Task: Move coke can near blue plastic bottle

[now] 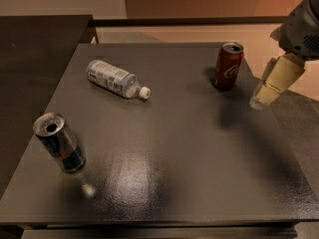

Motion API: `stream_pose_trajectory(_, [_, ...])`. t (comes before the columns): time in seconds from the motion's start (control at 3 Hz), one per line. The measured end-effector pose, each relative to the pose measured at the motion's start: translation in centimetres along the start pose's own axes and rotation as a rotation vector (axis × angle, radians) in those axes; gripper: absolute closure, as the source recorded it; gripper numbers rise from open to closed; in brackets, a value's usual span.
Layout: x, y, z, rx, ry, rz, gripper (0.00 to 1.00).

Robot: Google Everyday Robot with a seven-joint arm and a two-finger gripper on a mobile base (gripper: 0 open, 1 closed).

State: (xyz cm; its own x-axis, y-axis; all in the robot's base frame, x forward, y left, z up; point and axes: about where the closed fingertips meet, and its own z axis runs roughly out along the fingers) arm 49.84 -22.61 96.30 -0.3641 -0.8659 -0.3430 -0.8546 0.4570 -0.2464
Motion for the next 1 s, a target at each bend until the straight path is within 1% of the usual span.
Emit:
stream_pose_trajectory(0.33, [-0.6,-2.4,1.6,0.023,-0.044,0.05,0.0])
stream_pose_trajectory(0.67, [-1.0,-5.1,3.1,0.045,-0.108,0.122,0.0])
stream_pose_trajectory(1.0, [-1.9,-7.1,4.4,0.045,-0.173,0.174,0.0])
